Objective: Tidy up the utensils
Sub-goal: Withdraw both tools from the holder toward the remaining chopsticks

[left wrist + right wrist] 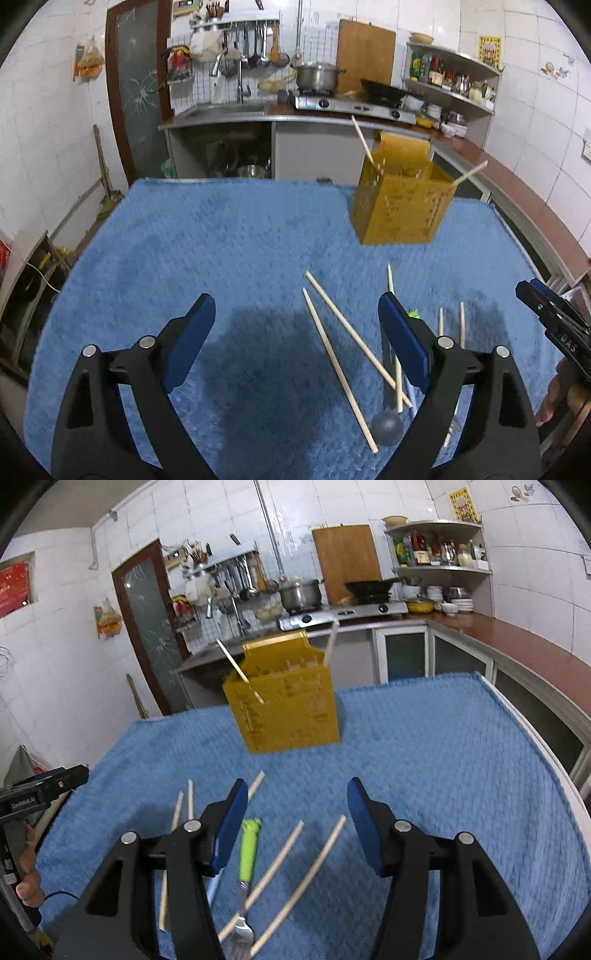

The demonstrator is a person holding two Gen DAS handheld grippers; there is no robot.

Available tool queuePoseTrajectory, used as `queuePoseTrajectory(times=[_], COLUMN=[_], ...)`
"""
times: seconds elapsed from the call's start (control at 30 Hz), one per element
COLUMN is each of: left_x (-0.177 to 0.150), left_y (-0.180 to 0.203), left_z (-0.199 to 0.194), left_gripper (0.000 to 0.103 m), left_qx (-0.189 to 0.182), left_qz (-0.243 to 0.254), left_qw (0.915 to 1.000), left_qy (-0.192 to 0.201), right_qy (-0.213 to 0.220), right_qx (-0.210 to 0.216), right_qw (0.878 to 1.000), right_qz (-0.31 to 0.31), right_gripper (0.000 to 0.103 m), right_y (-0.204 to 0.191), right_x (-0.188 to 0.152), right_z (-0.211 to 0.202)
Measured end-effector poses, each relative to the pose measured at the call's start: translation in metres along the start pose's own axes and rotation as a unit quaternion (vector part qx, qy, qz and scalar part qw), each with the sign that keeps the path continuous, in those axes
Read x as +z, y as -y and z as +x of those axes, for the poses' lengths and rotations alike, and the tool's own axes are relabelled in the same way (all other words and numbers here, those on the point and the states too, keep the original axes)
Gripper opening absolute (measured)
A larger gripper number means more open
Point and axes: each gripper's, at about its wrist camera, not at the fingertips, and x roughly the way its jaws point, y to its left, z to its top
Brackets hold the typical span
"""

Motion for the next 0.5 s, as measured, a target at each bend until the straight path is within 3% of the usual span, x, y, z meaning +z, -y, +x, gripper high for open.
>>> queuePoseTrajectory(times=[0.2,0.37,0.4,0.5], left_x=[-0.021,-0.033,-0.034,-0.037], left_y=[0.007,0.016,0.016,0.014], left_z=[0.048,0.088,0.094,0.11], left_gripper=[0.087,0.07,0.062,0.055], left_qx=[0.006,-0.003,-0.003,-0.001], left_qz=[0.0,0.001,-0.001,-0.012], left_qw=[0.999,0.9958,0.995,0.9925], left_qy=[-0.043,-0.092,-0.1,-0.121], right_qy=[-0.037,-0.082,-0.088,-0.105], right_qx=[-0.021,-0.043,-0.046,-0.054], right_qw=[0.999,0.996,0.995,0.993], right_qz=[0.001,0.005,0.007,0.009], right_gripper=[0.056,0.054,0.052,0.046], right_y=[0.0,-0.003,-0.002,-0.002], right_x=[-0.016,-0.028,-0.03,-0.035], right_z=[0.029,0.058,0.063,0.074])
